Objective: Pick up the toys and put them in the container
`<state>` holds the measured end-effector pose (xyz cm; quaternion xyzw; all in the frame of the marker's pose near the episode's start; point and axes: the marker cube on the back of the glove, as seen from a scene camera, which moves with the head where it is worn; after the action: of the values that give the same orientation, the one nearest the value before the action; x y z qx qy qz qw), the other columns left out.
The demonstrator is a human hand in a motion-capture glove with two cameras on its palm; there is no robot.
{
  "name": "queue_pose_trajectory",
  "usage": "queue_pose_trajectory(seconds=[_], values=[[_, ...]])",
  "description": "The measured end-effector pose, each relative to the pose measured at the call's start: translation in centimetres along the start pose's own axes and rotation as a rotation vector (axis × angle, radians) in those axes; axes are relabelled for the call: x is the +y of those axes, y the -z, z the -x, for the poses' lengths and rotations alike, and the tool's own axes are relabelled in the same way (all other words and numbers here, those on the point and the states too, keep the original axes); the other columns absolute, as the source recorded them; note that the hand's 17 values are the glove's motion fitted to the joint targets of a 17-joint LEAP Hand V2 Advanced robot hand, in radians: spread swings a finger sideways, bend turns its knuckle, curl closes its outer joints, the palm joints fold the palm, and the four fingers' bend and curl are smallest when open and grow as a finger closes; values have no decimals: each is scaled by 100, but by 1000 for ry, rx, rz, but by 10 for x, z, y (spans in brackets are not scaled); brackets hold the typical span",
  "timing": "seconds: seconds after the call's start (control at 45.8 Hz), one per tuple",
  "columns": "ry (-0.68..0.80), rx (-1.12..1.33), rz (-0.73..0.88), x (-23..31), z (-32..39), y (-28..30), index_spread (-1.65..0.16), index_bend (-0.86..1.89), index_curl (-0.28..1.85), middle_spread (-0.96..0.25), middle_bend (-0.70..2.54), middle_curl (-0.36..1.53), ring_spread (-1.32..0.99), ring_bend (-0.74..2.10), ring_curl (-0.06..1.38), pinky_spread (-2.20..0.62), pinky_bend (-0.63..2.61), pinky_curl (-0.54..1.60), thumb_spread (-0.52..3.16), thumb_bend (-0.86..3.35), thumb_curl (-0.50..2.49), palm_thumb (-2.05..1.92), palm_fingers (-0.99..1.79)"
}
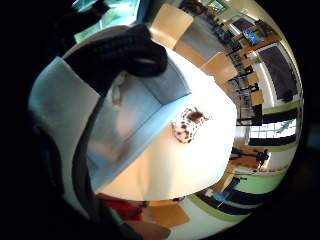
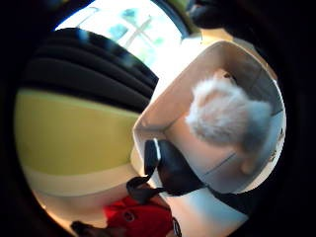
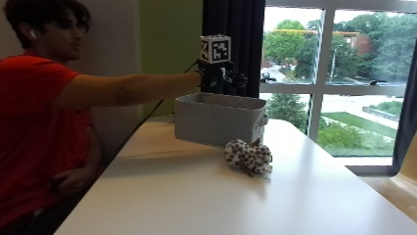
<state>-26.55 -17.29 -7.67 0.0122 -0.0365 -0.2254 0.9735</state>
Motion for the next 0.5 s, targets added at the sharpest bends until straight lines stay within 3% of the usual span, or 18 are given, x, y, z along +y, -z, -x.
queue_pose_trajectory(seconds=[0.175, 0.502], values=[[-45, -21, -97, 17, -42, 16, -41, 15, 67, -22, 45, 43, -18, 62, 28, -3, 106, 42, 102, -7, 64, -4, -6], [-197, 20, -187, 77, -169, -6, -46, 21, 60, -16, 33, 39, -12, 51, 24, 7, 98, 37, 104, -6, 46, -6, 0]])
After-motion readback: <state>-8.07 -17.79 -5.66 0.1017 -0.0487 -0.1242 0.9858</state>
